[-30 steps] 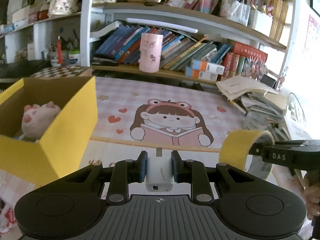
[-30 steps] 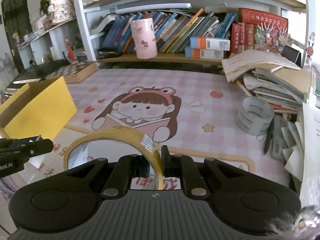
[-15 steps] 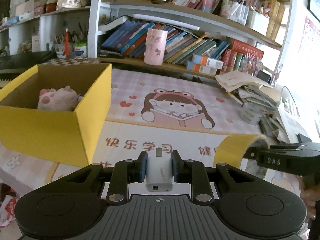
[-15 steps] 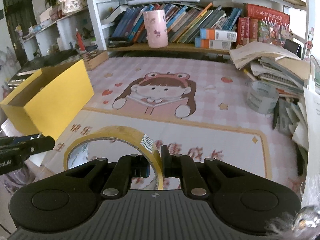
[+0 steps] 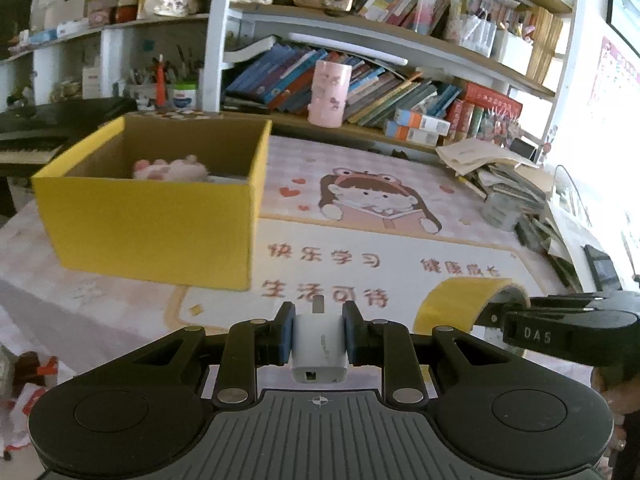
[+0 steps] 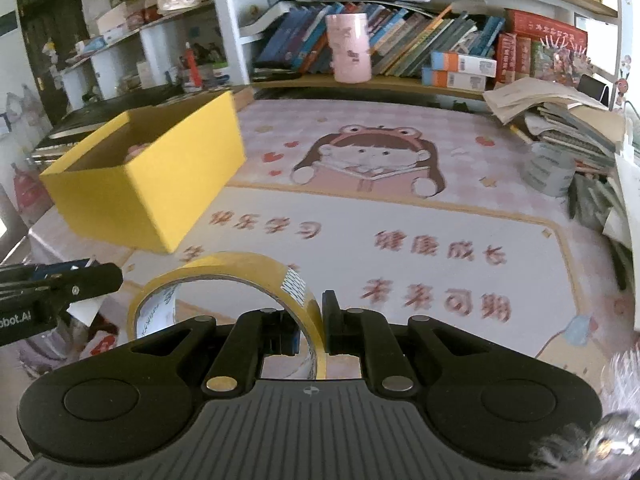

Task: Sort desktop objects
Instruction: 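Carry the charger and yellow tape roll with both tools over the yellow box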

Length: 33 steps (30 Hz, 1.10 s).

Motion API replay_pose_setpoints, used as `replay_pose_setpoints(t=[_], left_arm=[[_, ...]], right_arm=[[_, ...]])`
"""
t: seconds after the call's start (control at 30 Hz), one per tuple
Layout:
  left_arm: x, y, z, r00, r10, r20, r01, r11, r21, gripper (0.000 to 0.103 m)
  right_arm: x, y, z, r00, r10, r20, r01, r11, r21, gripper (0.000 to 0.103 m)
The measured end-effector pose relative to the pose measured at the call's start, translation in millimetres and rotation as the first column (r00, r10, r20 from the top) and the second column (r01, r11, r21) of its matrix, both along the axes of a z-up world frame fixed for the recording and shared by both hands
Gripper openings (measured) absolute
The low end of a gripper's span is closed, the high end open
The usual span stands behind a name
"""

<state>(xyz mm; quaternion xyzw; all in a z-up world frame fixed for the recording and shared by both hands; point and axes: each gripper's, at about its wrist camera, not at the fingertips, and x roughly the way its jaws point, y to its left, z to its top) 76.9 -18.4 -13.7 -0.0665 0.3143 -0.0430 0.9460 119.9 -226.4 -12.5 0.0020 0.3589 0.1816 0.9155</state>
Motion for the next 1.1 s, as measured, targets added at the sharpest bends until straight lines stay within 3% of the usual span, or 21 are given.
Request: replay_pose_setpoints(t=[0.47,1.1], left_arm=[[-72.1,64.8,3.1,0.999,0.043,-0.004,-0.043,0.999,0.019,0.024],[-115.2,125.3,6.3,0.985,0.173,0.028,-0.172,0.985,-0.023,0.024]], right_arm=[[-64.7,70.2,-2.6,0.999,0.052,-0.004,-0.052,0.998,0.037,0.01],[-88.7,140.6,6.6,0.982,0.19,0.022,-0.19,0.982,0.003,0.01]])
